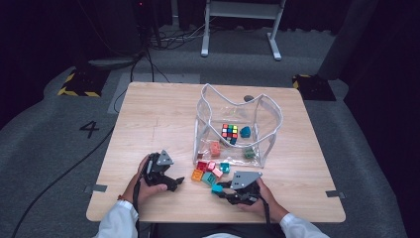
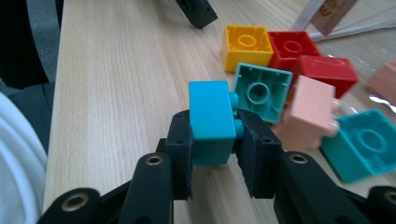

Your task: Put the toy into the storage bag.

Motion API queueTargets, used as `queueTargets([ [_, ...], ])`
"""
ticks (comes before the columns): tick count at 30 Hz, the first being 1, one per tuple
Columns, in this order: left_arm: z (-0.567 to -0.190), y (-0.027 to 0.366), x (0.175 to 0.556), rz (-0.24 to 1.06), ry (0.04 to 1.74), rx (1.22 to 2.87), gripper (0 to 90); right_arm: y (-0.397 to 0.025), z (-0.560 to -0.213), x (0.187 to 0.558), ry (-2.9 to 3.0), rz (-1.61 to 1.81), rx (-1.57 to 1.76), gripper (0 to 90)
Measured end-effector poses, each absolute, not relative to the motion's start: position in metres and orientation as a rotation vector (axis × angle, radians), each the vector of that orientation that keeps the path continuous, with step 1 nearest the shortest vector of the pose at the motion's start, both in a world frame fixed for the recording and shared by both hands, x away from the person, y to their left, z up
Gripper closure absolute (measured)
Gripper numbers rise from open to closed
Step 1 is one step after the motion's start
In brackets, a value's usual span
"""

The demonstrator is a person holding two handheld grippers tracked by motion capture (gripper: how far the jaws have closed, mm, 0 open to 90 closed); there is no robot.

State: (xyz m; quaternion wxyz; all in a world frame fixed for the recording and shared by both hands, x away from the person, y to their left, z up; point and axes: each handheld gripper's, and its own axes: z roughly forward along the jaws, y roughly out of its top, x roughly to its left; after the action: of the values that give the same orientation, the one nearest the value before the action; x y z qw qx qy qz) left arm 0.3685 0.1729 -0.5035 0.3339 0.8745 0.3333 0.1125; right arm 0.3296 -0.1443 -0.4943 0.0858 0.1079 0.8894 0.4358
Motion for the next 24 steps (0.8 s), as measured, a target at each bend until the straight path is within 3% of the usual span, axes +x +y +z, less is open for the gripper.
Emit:
queueTargets([
  [24,-0.504,0.173,0.368,0.294,0.869,2.282,3.1,-0.3,-0.462,0.356,2.494,1.153,0.665,67.8],
])
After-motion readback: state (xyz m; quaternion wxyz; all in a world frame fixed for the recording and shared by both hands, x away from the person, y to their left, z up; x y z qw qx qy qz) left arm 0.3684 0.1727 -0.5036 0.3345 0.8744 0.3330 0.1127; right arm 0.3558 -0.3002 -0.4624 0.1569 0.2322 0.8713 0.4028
